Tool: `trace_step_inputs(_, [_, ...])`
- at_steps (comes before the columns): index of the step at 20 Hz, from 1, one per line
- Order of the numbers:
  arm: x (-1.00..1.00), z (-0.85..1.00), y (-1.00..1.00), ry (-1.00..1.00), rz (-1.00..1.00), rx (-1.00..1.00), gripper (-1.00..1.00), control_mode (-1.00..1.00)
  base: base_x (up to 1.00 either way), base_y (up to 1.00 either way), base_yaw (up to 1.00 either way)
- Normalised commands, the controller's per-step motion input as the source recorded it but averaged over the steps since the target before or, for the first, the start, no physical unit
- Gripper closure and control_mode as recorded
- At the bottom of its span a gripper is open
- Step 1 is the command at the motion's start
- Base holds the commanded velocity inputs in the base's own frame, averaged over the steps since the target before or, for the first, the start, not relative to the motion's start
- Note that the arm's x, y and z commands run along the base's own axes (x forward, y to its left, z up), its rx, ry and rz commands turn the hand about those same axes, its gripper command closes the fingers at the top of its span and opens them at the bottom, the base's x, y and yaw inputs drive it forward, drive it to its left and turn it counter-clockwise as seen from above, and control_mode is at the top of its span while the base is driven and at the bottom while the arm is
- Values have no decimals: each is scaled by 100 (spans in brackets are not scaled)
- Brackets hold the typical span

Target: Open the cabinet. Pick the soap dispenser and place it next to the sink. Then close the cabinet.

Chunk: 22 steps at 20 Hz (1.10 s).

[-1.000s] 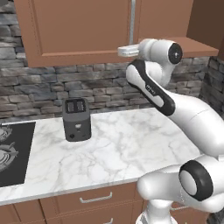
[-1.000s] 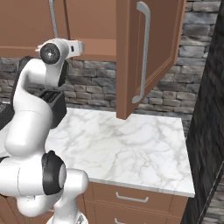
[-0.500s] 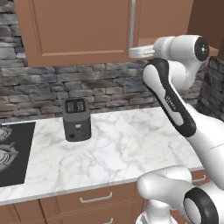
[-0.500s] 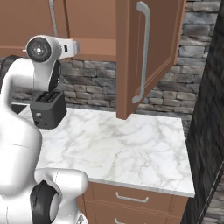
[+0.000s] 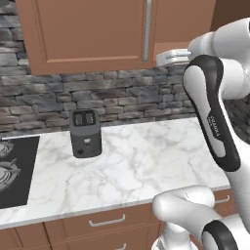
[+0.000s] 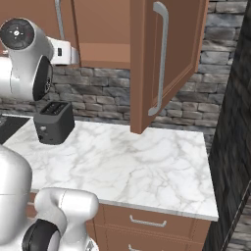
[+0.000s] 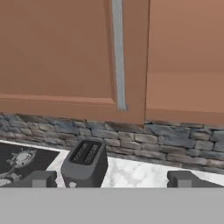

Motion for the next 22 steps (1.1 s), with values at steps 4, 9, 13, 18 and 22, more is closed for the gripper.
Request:
trace_step_inputs(4, [-100, -3, -15, -12, -2, -1, -100, -100, 0, 0, 0])
trace_step_inputs(9, [-100, -8, -2, -30, -1, -1, -100, -100, 0, 0, 0])
trace_step_inputs(13, [-96, 0, -26, -30, -5, 0, -100, -100, 0, 0, 0])
trace_step_inputs(18, [-84, 6, -35, -19, -11, 0, -100, -100, 0, 0, 0])
trace_step_inputs(22, [-74, 5, -33, -1, -22, 0, -100, -100, 0, 0, 0])
